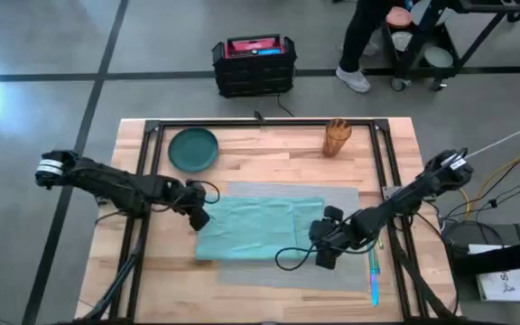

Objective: Set table place
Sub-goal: Fold the light blue table napkin

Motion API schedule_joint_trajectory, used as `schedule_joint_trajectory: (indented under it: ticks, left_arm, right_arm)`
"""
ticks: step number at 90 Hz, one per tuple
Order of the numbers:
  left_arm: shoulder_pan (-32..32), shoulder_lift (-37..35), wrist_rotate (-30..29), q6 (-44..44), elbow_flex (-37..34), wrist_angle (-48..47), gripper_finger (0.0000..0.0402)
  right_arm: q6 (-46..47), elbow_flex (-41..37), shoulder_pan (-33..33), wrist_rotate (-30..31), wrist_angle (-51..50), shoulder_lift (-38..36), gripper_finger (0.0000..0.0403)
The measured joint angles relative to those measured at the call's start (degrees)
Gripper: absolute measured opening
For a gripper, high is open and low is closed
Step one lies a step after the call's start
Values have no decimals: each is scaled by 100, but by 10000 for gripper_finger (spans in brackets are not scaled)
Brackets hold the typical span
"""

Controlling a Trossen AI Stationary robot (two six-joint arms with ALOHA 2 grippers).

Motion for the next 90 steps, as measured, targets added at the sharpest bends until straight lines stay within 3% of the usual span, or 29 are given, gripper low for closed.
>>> schedule_joint_trajectory:
  ticks: [56,76,90]
  left_arm:
    - [0,-55,-251,859,162,39,71]
    - [0,-55,-614,910,154,44,9]
    - [-2,-63,-786,905,193,-30,4]
  right_arm:
    - [79,-2,0,141,27,4,156]
    - [40,-2,0,140,46,4,147]
    - [26,-4,0,138,47,4,140]
